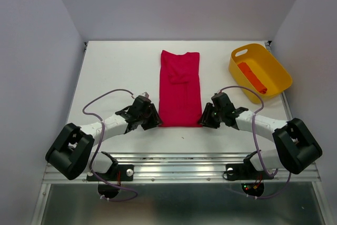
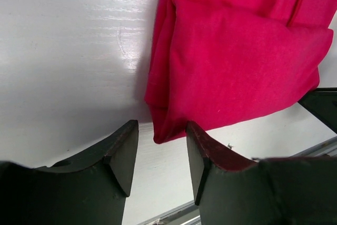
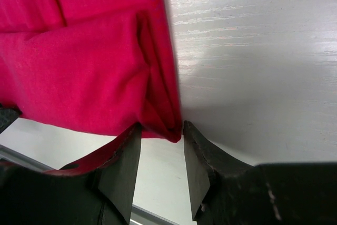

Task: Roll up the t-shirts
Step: Roll the T-shirt to the center of the board.

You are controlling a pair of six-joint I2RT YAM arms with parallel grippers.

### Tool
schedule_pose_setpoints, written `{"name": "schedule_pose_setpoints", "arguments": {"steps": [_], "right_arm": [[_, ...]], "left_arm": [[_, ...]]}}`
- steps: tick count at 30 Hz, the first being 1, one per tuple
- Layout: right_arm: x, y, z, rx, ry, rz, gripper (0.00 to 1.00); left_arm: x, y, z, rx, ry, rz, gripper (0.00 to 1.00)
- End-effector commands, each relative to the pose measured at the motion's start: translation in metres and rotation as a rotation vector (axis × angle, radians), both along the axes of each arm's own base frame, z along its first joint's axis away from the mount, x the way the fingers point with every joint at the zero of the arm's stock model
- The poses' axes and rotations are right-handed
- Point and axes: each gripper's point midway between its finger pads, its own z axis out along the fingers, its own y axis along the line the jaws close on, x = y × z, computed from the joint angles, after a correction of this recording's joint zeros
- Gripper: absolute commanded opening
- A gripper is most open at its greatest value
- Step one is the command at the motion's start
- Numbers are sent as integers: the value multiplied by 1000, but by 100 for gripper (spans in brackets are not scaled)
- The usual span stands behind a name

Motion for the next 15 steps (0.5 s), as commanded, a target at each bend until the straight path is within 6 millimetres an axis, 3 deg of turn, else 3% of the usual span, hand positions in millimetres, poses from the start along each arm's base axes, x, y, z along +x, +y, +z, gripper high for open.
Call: {"name": "schedule_pose_setpoints", "arguments": {"steps": [1,5,15], "right_arm": [[-4,1,0,13,-5,5,44],[-5,0,5,14,-14,2,43],[-10,-1,1,26,-1,3,41]], "left_arm": [[-1,1,2,-6,-13,4,55],[-3,1,-3,-6,-4,3,52],[-3,-5,-5,-32,7,-6,25]]}}
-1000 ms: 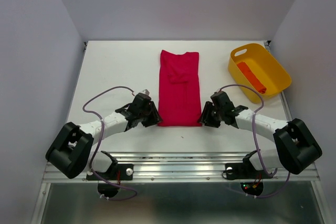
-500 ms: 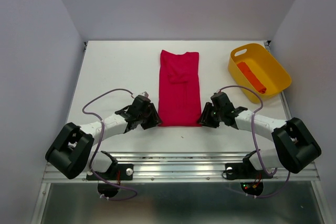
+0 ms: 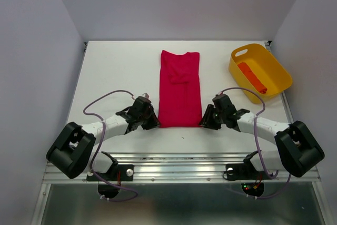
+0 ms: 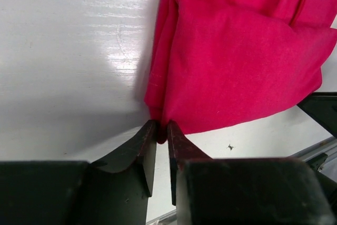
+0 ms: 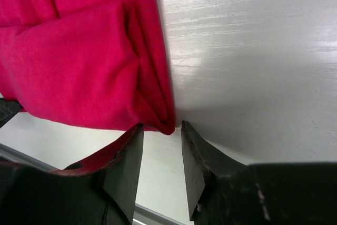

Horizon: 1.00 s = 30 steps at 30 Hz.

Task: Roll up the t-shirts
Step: Roll the T-shirt to the center of the board.

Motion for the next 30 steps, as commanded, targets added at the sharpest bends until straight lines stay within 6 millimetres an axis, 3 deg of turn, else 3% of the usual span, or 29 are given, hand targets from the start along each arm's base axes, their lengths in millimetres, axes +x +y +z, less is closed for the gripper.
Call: {"name": "schedule_pose_setpoints", "arguments": {"steps": [1,4,7,10,13,22,30], "right_arm": [[-5,4,1,21,-5,10,40],[-1,7,2,27,-13,9,38],[2,10,2,34,-12,18,28],[7,13,9,48,-35,16,11],[13,11,19,32,-62,3,1],[31,10,44,10,-127,-24,1],[44,10,58,-9,-170,-31,1]], "left_arm": [[0,-4,0,-22,-7,-12,20],[0,-5,1,-24,-9,-11,12],[1,-6,2,-29,-9,-12,1],[3,-8,8,-33,-18,-13,0],[8,-9,20,-43,-38,-6,0],[24,-12,49,-20,-74,8,0],[42,-14,60,1,-83,6,0]]}}
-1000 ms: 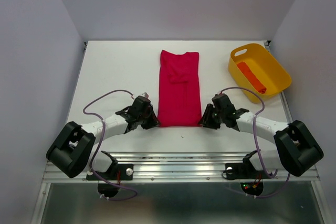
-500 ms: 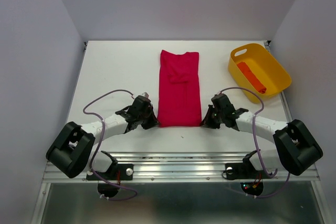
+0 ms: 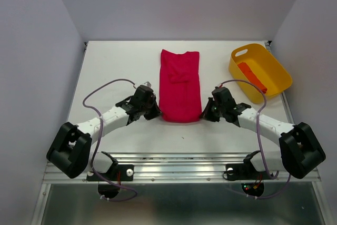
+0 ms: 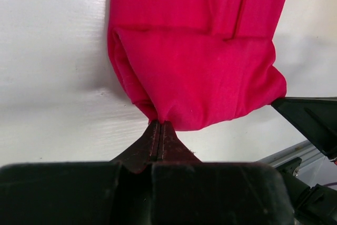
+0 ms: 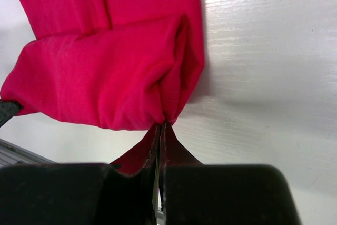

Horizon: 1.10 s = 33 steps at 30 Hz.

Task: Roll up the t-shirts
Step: Roll the T-shirt to the center of the board.

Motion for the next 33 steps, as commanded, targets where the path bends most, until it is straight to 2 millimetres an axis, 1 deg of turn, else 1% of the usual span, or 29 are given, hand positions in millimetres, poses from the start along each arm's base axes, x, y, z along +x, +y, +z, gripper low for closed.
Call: {"name": "schedule_pose_setpoints", "arguments": {"steps": [1,5,8,10,12,13,15,16,17,23,26,33], "right_arm": [[20,4,25,-11,-90,-9,1],[30,5,33,-27,-117,-11,1],[38,9,39,-28,-130,-5,1],[45,7,41,-48,-147,-20,1],[51,9,43,-56,-155,-18,1],[55,6,44,-63,-161,-27,1],[58,7,43,-70,-159,-21,1],[64,6,45,-74,-163,-30,1],[66,7,45,-80,-165,-25,1],[82,7,45,-90,-165,-36,1],[91,4,44,-95,-161,-48,1],[105,3,40,-102,-150,-61,1]], "left_arm": [[16,0,10,21,-21,1,0],[27,-3,20,8,-36,-2,0],[35,-3,24,-6,-38,0,0],[42,-2,26,-9,-43,5,0],[46,-2,27,-4,-47,-1,0],[51,-2,27,-1,-51,-3,0],[55,-2,26,1,-46,-8,0],[56,-2,25,1,-42,-11,0],[61,-2,24,4,-38,-8,0],[75,-2,17,12,-24,-25,0],[84,0,17,15,-26,-25,0],[104,2,22,36,-40,-37,0]]}}
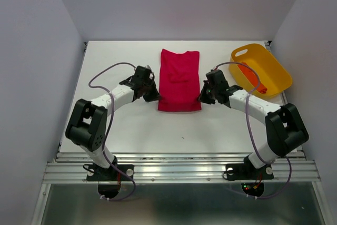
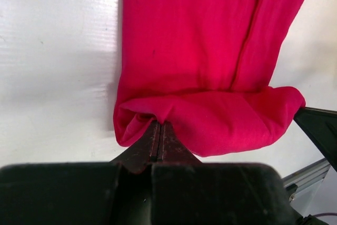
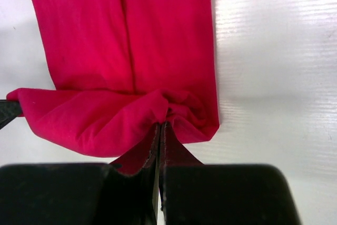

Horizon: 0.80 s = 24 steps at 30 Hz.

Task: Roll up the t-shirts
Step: Roll the T-shirt to the center of the board.

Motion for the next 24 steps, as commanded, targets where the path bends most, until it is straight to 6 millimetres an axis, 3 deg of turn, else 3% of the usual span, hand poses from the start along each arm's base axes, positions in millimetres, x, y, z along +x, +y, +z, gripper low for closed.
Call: {"name": "schedule_pose_setpoints", "arguments": {"steps": [1,12,19,22,23,24], "right_arm": [[22,1,14,-2,-51,-13,1],[47,-7,-7,-48,-20,-63,1],[55,-8,-22,-76,4,-82,1],[56,-9,-24,-82,6,-92,1],[57,-10,-23,-84,1,-99,2],[56,-11,-23,-85,1,-100,6]], "left_arm": [[20,-3,19,3,-57,-37,0],[50,5,4,55,-48,-23,0],[59,13,-6,104,-34,-26,0],[59,14,-10,123,-24,-41,12],[62,15,-7,132,-33,-42,22],[63,16,-6,138,-35,-43,27]]}}
